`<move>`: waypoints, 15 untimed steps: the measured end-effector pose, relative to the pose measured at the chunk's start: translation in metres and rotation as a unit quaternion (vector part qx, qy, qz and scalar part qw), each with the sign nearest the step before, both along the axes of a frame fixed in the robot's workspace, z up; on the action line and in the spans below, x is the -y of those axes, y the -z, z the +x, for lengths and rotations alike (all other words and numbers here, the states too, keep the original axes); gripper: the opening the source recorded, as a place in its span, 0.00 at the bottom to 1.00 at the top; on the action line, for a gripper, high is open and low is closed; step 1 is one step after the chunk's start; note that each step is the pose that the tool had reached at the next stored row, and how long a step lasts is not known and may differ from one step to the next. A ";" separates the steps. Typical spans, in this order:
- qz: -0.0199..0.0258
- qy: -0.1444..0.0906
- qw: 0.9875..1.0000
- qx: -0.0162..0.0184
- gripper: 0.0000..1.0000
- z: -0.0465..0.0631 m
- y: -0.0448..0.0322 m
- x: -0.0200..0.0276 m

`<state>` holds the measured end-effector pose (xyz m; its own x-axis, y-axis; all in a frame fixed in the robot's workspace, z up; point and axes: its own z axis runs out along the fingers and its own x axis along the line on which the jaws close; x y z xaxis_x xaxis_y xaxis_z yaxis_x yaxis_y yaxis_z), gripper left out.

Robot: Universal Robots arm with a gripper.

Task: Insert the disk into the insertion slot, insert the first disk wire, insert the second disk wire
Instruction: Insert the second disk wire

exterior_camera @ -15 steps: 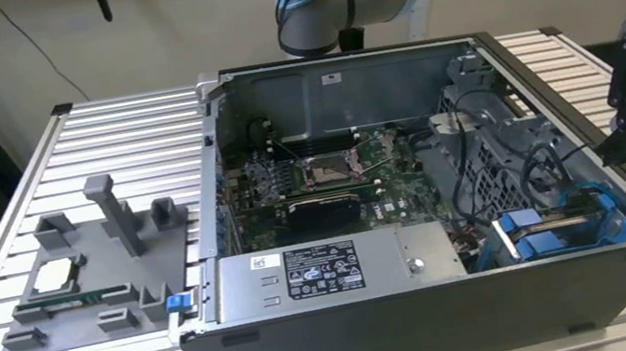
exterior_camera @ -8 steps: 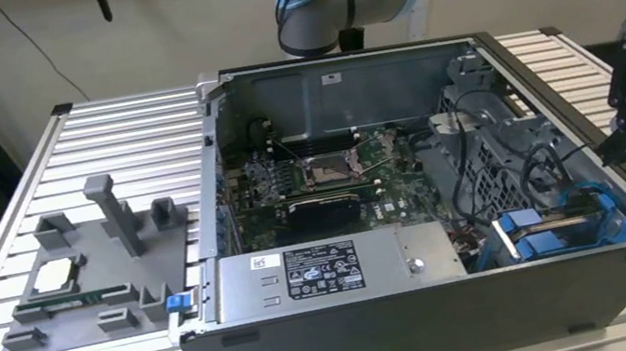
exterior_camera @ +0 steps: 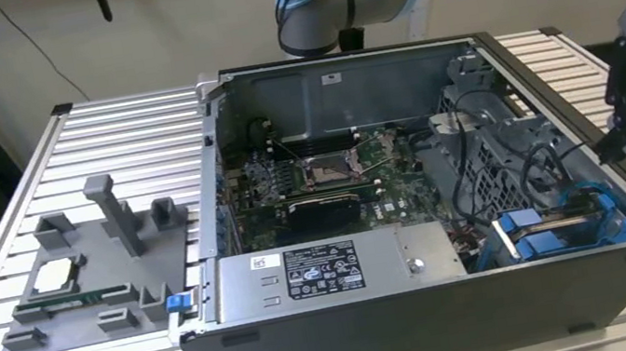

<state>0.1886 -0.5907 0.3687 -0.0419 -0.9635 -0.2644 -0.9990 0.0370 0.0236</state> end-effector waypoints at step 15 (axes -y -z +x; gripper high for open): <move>0.000 0.000 1.000 0.000 0.00 -0.029 -0.0119 -0.0002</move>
